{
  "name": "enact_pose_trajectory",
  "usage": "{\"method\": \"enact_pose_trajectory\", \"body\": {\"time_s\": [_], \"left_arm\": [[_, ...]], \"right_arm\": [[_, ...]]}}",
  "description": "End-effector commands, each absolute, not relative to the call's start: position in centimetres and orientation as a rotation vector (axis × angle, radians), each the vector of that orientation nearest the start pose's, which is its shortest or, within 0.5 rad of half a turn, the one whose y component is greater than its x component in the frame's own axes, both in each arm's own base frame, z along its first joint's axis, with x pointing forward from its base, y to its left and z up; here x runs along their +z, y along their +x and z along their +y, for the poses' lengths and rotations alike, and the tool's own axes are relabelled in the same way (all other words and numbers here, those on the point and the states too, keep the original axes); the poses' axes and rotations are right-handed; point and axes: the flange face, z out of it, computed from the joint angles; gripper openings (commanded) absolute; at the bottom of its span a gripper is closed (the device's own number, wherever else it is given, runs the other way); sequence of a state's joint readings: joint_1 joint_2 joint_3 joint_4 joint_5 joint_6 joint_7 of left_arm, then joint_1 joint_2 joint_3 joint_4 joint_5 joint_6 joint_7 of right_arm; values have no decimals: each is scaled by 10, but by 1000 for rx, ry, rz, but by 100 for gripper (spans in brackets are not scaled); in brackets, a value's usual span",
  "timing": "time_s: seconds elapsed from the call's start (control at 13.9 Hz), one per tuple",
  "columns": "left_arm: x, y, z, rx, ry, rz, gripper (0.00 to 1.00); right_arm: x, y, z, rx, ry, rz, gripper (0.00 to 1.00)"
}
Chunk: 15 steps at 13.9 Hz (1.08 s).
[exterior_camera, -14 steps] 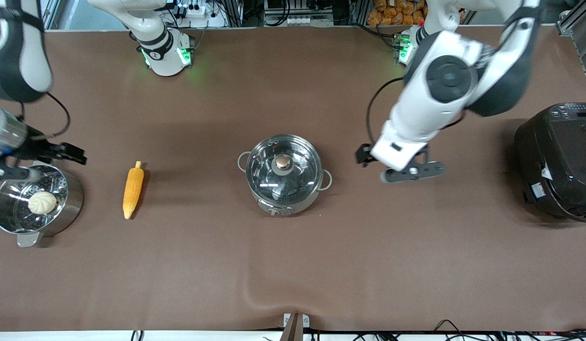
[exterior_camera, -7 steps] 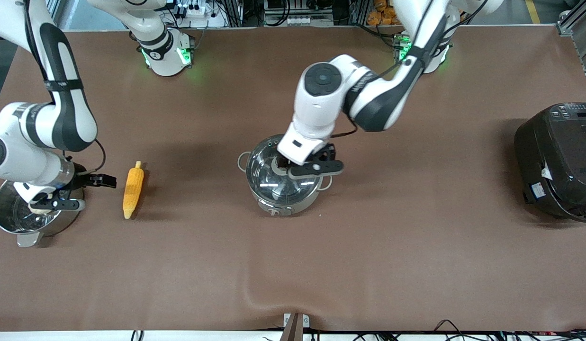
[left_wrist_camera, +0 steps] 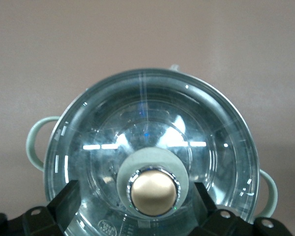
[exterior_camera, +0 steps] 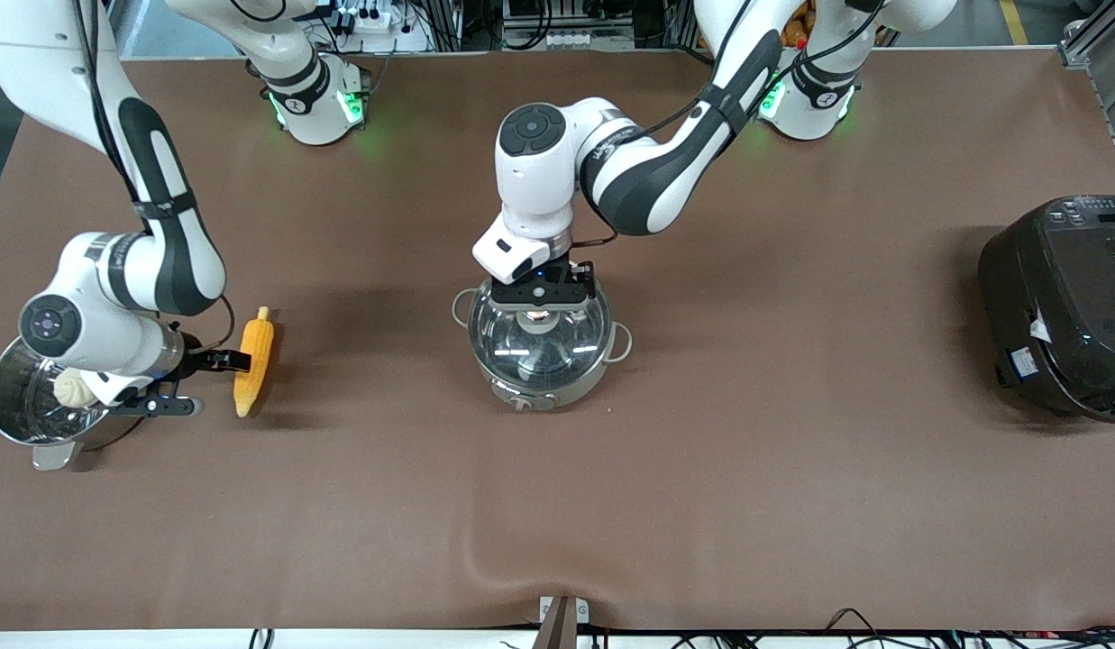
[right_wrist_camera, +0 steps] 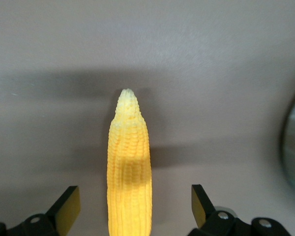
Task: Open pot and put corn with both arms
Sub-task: 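Grasp the lid knob with the left gripper while the right gripper grasps the corn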
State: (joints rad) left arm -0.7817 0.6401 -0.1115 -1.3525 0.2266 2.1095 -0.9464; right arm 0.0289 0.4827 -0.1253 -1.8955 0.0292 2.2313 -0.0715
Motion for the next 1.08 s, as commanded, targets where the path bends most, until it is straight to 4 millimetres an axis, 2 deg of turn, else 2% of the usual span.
{"method": "enact_pose_trajectory", "body": {"time_s": [0.0,0.29,0.36,0.43,0.5,0.58,0.72,0.86,0.94,1.01], "left_arm": [[351,488,-563,-320,-3117,31,100],[344,488,-566,-319,-3127,-1,100],[342,488,-567,-316,-3129,-45,93],[344,486,-568,-311,-3139,-116,29],[344,486,-569,-303,-3145,-167,0],[344,485,-569,-300,-3146,-189,0],[344,485,-569,-300,-3146,-199,0],[346,485,-569,-302,-3147,-204,0],[347,485,-569,-304,-3148,-206,0],[352,484,-569,-309,-3153,-213,0]], "right_arm": [[213,617,-48,261,-3105,130,100],[193,616,-53,253,-3118,109,100],[189,617,-53,242,-3121,109,100],[184,617,-55,228,-3125,114,100],[175,617,-56,216,-3129,114,100],[166,617,-54,205,-3135,110,100],[162,617,-53,207,-3136,105,100],[169,616,-50,235,-3130,100,79],[175,614,-50,279,-3120,97,74],[181,612,-49,308,-3113,88,63]]}}
